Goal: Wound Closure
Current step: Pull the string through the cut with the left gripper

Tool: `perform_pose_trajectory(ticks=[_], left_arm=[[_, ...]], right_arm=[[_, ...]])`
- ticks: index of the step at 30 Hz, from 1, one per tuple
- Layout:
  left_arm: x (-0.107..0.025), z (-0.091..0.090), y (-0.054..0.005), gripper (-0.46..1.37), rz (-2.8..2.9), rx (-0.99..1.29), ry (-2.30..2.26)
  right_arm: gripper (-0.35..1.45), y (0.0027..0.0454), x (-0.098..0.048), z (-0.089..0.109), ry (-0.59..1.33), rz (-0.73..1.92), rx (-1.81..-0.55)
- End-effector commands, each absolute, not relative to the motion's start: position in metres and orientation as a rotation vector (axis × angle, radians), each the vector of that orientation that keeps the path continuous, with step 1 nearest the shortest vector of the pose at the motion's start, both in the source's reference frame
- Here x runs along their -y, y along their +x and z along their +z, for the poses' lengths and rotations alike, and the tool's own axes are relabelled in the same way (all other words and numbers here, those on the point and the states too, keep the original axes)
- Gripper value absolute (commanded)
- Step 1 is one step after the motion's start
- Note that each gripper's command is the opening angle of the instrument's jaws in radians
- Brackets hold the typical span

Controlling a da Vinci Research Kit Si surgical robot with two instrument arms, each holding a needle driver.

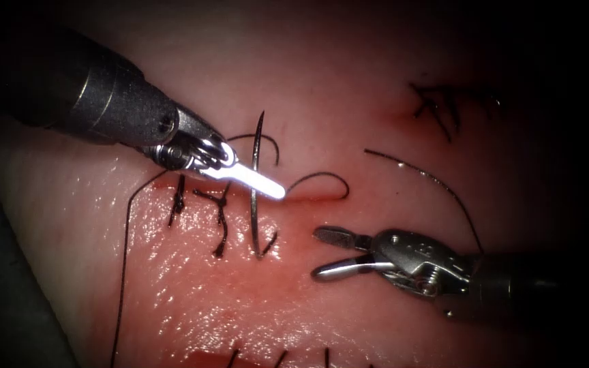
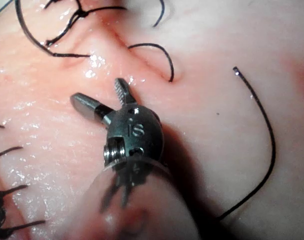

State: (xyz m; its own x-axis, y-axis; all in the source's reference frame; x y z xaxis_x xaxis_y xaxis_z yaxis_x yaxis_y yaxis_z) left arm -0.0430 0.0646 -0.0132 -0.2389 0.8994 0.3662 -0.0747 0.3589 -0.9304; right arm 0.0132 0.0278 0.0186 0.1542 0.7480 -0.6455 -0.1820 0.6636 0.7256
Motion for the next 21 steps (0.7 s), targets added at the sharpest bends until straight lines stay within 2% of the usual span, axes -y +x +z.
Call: perform_pose_trajectory(ticks=[1,9,21], left_arm=[[-0.0648,-0.0134,-0.043,-0.35,1.102,1.539,-0.81],[-0.0646,-0.0158,-0.043,-0.35,1.371,1.428,-1.159],[-0.0623,-0.02,-0.0397,-0.35,1.655,1.063,-1.437]], right_arm=[[0.92,0.0132,-0.0278,0.0186,0.557,0.716,-1.248],[0.92,0.0131,-0.0278,0.0187,0.557,0.716,-1.248],[0.93,0.0131,-0.0279,0.0187,0.557,0.716,-1.248]])
